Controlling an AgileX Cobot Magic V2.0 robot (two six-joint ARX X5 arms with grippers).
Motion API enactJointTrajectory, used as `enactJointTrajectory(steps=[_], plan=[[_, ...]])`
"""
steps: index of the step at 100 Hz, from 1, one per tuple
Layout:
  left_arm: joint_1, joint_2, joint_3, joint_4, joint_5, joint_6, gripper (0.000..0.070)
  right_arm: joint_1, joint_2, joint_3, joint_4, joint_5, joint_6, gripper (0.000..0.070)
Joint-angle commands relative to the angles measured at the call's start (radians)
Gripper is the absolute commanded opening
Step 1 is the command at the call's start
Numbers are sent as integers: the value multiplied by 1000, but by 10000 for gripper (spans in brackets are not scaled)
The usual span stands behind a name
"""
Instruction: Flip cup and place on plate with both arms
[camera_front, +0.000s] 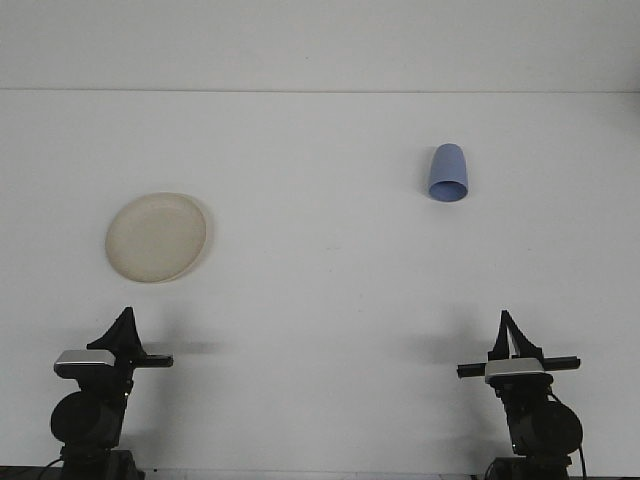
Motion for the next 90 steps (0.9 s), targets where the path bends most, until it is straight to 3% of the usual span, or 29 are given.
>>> enactJointTrajectory(steps=[1, 79, 90], plan=[[1, -1, -20, 11, -3, -9, 13, 1, 0, -2, 14, 0, -11, 0], [1, -1, -20, 11, -3, -9, 13, 1, 0, -2, 33, 0, -22, 0], [1, -1, -20, 11, -3, -9, 13, 1, 0, -2, 55, -2, 29, 0]])
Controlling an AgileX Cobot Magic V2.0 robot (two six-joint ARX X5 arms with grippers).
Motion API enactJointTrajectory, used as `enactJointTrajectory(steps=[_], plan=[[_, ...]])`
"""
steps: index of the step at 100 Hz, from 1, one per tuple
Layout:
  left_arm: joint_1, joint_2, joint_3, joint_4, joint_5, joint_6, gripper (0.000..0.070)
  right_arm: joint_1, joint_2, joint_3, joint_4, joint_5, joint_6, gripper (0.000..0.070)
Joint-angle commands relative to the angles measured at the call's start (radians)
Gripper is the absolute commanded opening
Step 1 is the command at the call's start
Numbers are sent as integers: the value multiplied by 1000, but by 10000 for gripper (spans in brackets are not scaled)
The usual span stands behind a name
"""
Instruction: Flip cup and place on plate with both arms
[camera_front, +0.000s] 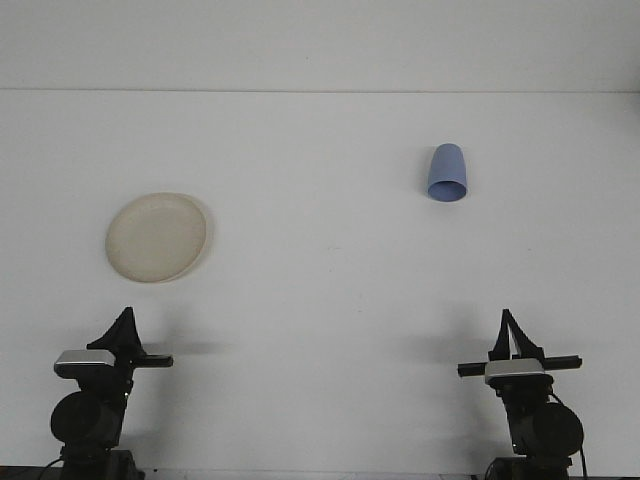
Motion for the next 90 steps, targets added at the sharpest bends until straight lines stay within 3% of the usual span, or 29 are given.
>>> enactJointTrajectory(steps=[1, 19, 32, 50, 62, 66, 70, 74, 79, 83, 90], plan=[[1, -1, -20, 11, -3, -9, 13, 1, 0, -2, 28, -2, 59, 0], [1, -1, -20, 11, -3, -9, 13, 1, 0, -2, 35, 2, 393, 0], [1, -1, -20, 11, -3, -9, 13, 0, 0, 24, 49, 4, 546, 0], [1, -1, -20, 11, -3, -9, 13, 0, 117, 172, 36, 5, 563, 0], [1, -1, -20, 11, -3, -9, 14, 0, 286, 310, 37, 3, 488, 6], [1, -1, -20, 11, -3, -9, 13, 0, 345, 353, 36, -4, 458, 59], [1, -1, -20, 11, -3, -9, 13, 0, 395, 388, 37, -6, 433, 166], [1, -1, -20, 11, -3, -9, 13, 1, 459, 431, 37, -8, 407, 361], [1, -1, -20, 11, -3, -9, 13, 1, 523, 469, 41, -8, 393, 527], [1, -1, -20, 11, -3, -9, 13, 1, 575, 494, 45, -8, 382, 571], [1, -1, -20, 11, -3, -9, 14, 1, 665, 525, 68, -14, 364, 572]])
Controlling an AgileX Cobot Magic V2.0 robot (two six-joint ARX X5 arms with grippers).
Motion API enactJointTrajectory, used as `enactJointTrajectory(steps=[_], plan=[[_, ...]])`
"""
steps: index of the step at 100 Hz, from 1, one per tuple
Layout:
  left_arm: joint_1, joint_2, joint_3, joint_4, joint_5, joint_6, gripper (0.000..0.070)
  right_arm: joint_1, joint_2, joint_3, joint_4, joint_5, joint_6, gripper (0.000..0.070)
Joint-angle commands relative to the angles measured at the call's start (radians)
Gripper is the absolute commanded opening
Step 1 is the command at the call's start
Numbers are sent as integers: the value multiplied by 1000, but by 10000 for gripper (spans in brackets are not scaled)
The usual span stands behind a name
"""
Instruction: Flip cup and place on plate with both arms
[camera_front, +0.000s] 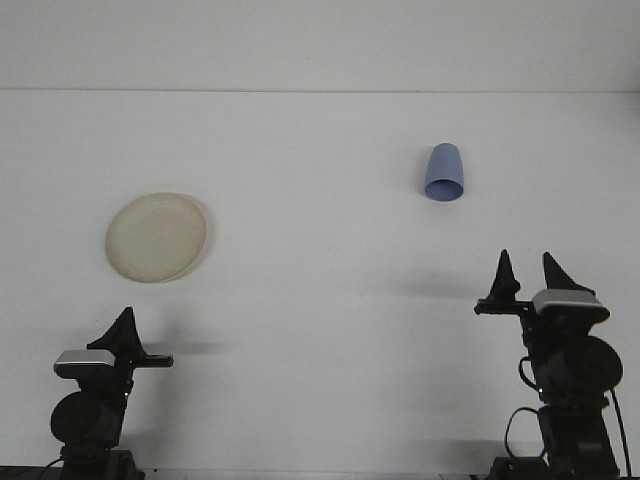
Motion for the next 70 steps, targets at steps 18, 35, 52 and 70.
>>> enactJointTrajectory(steps=[18, 35, 52, 70], plan=[[1, -1, -20, 11, -3, -9, 13, 1, 316, 36, 192, -43, -118, 572], [1, -1, -20, 11, -3, -8, 13, 1, 565, 84, 307, -49, -161, 572], [1, -1, -20, 11, -3, -8, 13, 1, 810, 187, 380, -49, -211, 572], [1, -1, -20, 11, -3, -8, 13, 0, 1054, 335, 415, -49, -239, 572]])
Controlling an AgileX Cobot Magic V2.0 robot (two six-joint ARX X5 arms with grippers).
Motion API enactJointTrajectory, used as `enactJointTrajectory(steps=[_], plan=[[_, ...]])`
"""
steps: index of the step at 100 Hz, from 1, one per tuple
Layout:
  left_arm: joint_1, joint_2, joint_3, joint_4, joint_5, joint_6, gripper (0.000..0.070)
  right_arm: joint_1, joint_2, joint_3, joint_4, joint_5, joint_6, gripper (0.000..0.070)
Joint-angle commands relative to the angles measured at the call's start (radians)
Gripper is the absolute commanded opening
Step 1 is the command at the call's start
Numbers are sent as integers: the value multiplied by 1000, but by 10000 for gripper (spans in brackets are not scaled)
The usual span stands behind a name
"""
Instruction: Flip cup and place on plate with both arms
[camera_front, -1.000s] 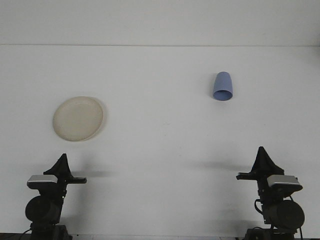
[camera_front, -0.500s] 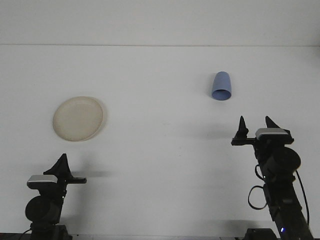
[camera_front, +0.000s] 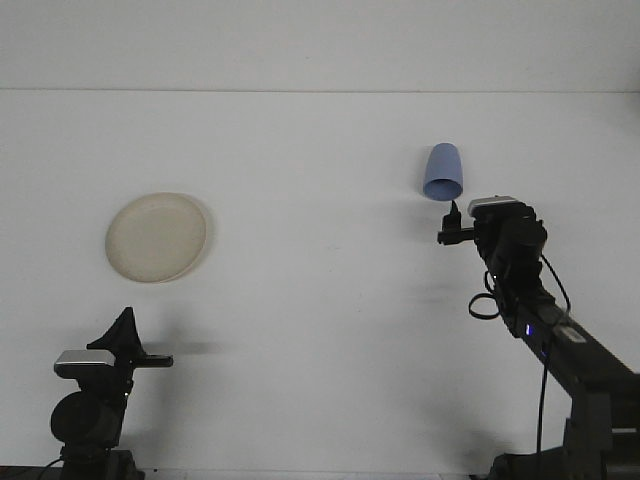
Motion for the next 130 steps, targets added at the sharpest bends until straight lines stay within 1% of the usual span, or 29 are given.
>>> enactJointTrajectory(steps=[1, 12, 30, 44, 47, 51, 54, 60, 61, 62, 71, 90, 99, 108, 114, 130], plan=[[1, 0, -20, 10, -3, -8, 13, 0, 99, 64, 11, -3, -33, 572], [1, -1, -20, 10, -3, -9, 14, 0, 232, 168, 16, -2, -57, 571], [1, -1, -20, 10, -3, -9, 13, -3, 407, 324, 57, 0, -59, 569], [1, -1, -20, 10, -3, -8, 14, -7, 503, 424, 53, 0, -59, 502], [1, -1, -20, 10, -3, -8, 13, -7, 517, 437, 53, 0, -59, 465], [1, -1, -20, 10, -3, -8, 13, -7, 528, 449, 53, 0, -59, 379], [1, -1, -20, 10, -3, -8, 13, -7, 532, 455, 53, -1, -59, 285], [1, -1, -20, 10, -3, -9, 13, -7, 535, 458, 54, -6, -59, 44], [1, -1, -20, 10, -3, -9, 13, -7, 535, 458, 54, -8, -59, 10], [1, -1, -20, 10, -3, -9, 13, -7, 535, 458, 55, -10, -59, 0], [1, -1, -20, 10, -3, -9, 13, -7, 535, 458, 61, -31, -58, 1], [1, -1, -20, 10, -3, -9, 13, -8, 513, 458, 46, -36, -48, 1], [1, -1, -20, 10, -3, -8, 13, -12, 473, 458, 13, -56, -47, 1], [1, -1, -20, 10, -3, -8, 13, -13, 414, 458, -23, -57, -40, 1], [1, -1, -20, 10, -3, -9, 13, -16, 373, 458, -41, -72, -13, 1], [1, -1, -20, 10, -3, -9, 14, -32, 215, 458, -171, -160, 106, 1]])
